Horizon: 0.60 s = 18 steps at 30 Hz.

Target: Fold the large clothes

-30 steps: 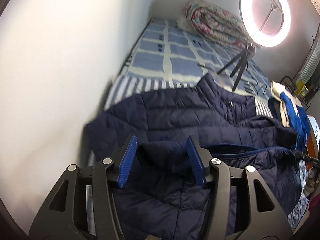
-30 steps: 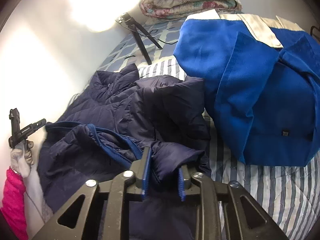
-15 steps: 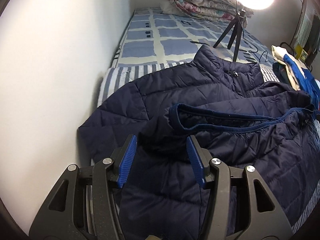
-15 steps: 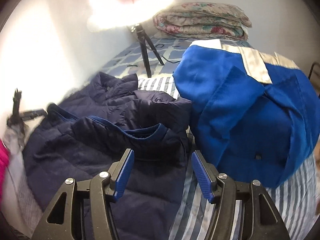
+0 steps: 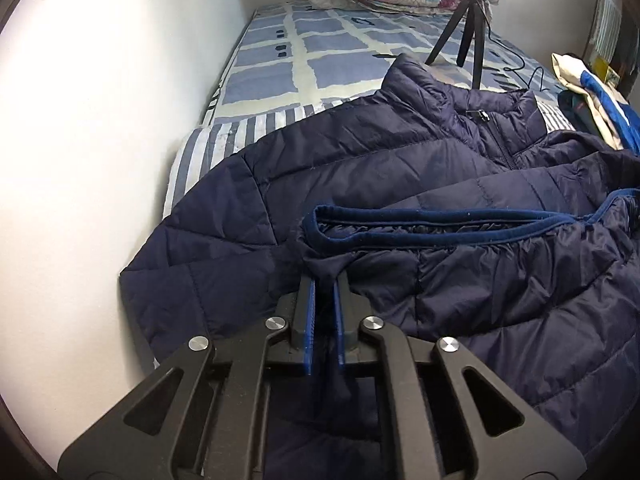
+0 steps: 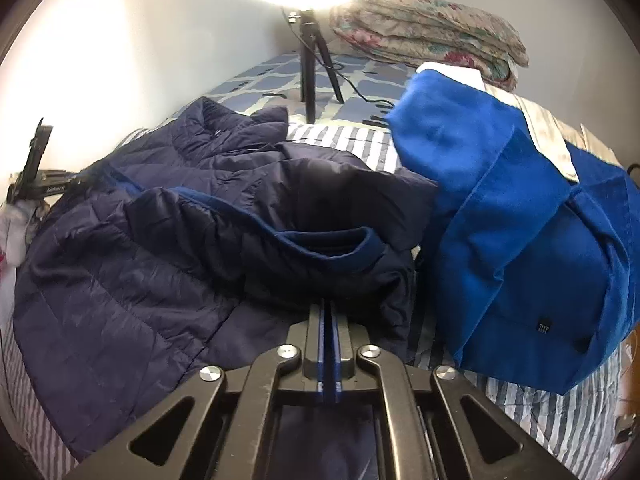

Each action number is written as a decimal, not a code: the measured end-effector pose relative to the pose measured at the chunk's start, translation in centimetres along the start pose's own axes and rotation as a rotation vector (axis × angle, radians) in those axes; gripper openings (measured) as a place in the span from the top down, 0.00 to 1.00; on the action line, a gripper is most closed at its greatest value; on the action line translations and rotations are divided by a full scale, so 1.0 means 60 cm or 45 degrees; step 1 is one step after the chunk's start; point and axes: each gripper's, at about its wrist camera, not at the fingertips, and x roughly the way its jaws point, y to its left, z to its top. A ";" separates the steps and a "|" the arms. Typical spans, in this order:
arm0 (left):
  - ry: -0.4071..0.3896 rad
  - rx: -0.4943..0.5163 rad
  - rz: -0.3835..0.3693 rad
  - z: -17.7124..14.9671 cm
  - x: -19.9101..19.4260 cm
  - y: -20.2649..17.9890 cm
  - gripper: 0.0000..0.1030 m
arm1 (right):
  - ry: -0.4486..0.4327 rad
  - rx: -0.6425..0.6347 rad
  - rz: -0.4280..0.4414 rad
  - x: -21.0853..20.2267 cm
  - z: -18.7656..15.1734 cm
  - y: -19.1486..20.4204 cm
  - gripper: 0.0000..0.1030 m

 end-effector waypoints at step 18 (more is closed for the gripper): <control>-0.120 0.015 0.156 0.000 -0.040 0.012 1.00 | -0.123 0.036 -0.001 -0.056 0.043 -0.013 0.53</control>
